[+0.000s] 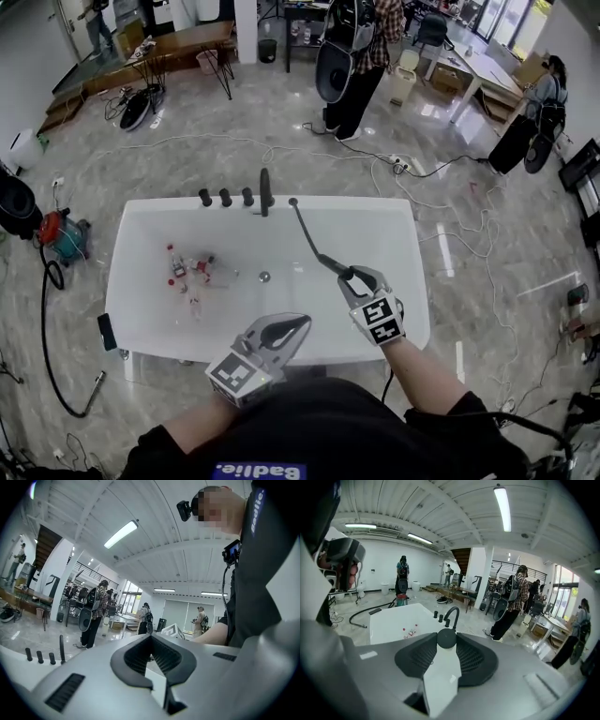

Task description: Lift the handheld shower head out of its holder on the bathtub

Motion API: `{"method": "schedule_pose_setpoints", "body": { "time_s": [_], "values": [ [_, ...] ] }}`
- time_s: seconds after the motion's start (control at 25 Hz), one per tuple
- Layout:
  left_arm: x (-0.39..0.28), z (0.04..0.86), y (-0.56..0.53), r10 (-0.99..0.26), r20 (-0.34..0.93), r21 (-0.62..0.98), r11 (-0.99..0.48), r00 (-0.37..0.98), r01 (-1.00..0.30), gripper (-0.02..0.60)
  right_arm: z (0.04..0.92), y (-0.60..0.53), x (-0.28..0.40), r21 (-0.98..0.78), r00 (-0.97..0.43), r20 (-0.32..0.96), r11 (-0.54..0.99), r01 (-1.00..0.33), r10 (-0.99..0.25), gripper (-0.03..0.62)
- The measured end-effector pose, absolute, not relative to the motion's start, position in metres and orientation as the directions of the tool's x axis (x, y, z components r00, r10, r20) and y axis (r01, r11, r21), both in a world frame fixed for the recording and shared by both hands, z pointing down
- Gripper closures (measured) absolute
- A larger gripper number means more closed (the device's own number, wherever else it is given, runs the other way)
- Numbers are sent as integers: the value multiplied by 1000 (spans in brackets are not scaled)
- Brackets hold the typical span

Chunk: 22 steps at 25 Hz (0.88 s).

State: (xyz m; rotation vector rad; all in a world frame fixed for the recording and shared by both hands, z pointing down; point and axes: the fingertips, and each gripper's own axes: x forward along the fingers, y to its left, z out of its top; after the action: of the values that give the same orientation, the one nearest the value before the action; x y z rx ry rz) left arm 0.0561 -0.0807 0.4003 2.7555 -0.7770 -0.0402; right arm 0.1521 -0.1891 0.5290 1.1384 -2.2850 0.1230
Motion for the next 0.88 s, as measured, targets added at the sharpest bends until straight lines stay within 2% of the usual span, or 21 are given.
{"method": "schedule_pose_setpoints", "body": {
  "time_s": [0.36,0.88],
  "values": [
    [73,409,-71,-480,102,260,-833,872,-489,581,489,-127,140,88,-545,481,656,-749,-687,471],
    [75,407,-68,-461,108,265,-841,881,-472,581,435,-84,127,37,-598,405,666,-745,-691,471]
  ]
}}
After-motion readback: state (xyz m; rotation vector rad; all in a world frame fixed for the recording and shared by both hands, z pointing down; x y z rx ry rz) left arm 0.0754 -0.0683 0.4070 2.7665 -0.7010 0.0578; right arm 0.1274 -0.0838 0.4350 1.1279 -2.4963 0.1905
